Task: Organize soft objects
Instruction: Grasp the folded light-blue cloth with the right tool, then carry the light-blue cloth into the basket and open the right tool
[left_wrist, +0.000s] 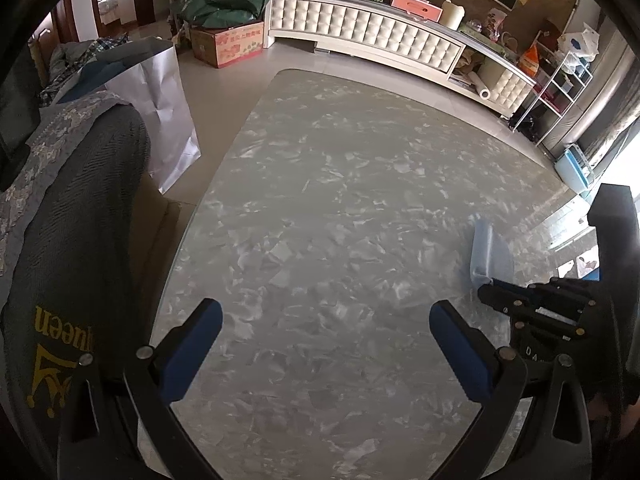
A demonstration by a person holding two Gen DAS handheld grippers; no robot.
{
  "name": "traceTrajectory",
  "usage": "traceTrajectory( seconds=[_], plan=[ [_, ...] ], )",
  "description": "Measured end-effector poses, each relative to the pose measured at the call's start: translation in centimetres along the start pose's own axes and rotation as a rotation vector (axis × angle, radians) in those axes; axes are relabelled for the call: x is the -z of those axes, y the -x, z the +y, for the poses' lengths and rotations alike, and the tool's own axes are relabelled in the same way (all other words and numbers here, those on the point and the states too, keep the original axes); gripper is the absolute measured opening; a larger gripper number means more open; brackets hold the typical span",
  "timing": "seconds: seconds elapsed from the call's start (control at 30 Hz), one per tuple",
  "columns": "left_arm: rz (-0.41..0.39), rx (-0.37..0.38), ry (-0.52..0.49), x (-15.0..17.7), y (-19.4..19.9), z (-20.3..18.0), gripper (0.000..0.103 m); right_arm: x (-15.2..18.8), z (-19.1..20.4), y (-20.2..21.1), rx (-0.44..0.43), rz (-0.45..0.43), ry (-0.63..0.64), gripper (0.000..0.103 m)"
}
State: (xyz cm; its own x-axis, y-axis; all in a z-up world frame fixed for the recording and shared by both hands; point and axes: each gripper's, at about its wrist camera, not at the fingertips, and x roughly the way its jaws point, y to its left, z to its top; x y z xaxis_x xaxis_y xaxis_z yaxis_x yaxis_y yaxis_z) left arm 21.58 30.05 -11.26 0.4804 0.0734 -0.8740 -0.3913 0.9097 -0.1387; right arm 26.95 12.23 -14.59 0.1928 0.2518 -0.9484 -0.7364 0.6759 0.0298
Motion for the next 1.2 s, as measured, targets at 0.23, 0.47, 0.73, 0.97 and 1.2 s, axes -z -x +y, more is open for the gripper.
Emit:
traceTrajectory(
  seconds=[0.23,0.47,0.73,0.97,1.2],
  plan=[
    [-0.026,0.048,0.002,0.2,1.0,-0.8,0.103,1.2,-1.2,3.4,-0.103,-0.053,-0.072,0.004],
    [-0.049,0.141,-0.008,0.6,2.8,-3.1,0.103,3.4,-2.3,8.3,-0.19,-0.117,-0.126,0.004],
    [-0.069,0.174,-0.097,2.2,6.5,-7.5,0.103,6.9,-4.5,14.1,-0.231,-0.192,-0.164,0.004],
    [-0.087,0.193,-0.17,3.3,9.9,-12.4,0.103,10.5,-7.0,19.5,-0.216,-0.269,-0.213,0.004],
    [-0.114,0.182,-0.299,3.8,13.5,-18.8,0.103,14.0,-11.0,24.2,-0.215,-0.35,-0.303,0.004]
  ],
)
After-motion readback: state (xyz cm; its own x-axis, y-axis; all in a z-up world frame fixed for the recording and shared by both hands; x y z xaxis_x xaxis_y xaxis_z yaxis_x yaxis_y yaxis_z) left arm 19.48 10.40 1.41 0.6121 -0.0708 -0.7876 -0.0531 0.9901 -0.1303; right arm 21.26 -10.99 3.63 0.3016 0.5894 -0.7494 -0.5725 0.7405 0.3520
